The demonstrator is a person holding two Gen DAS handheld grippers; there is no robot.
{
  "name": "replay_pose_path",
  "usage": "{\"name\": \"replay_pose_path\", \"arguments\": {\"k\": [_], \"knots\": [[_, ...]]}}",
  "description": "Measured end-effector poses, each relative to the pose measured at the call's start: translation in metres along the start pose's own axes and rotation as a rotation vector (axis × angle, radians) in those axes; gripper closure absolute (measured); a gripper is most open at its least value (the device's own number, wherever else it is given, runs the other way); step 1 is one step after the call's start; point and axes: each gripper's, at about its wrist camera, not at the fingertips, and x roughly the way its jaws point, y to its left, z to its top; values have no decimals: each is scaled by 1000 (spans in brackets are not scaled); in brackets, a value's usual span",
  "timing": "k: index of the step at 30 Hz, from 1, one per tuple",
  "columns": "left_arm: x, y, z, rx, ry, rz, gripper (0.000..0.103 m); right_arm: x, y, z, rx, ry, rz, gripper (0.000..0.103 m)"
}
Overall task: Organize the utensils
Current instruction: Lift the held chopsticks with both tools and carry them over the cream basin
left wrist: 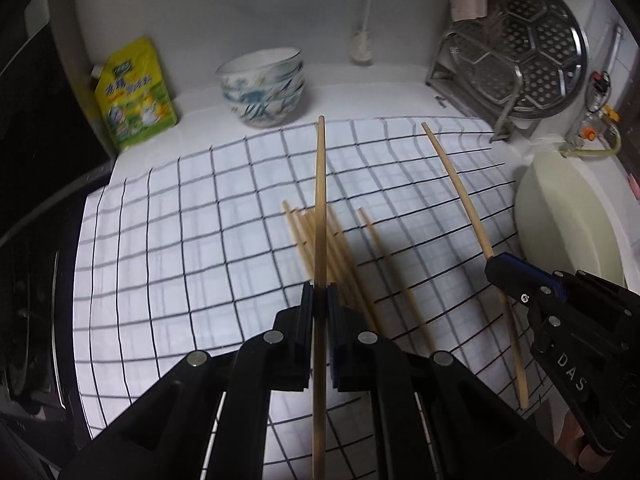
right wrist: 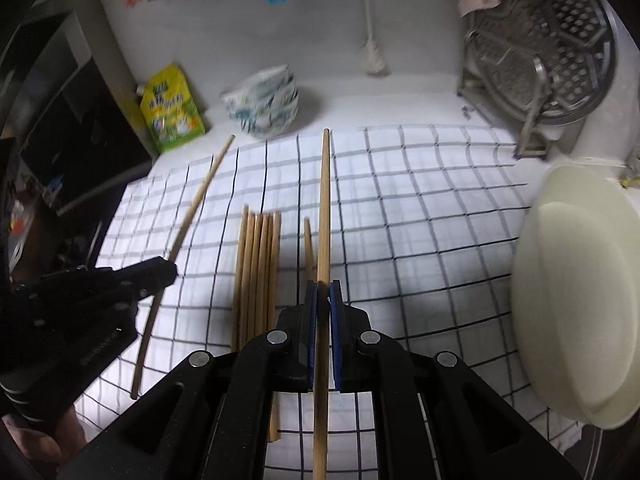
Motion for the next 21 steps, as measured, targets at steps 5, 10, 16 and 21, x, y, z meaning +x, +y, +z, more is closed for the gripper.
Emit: {"name": "replay_pose_path", "arguments": {"k": [5, 10, 16, 21], "knots": [[-11, -26, 14, 53, -25, -48, 96, -27, -16, 7, 40, -46, -15, 97], [-14, -63, 29, 77, -44, -86, 96, -44, -49, 13, 58, -72, -27, 97], [-13, -124, 51, 106, -56, -128, 96, -63, -122, 22, 101, -91, -55, 97], [-12, -184, 67, 148, -70, -167, 96, -74, -178, 23, 138, -102, -90, 97]]}}
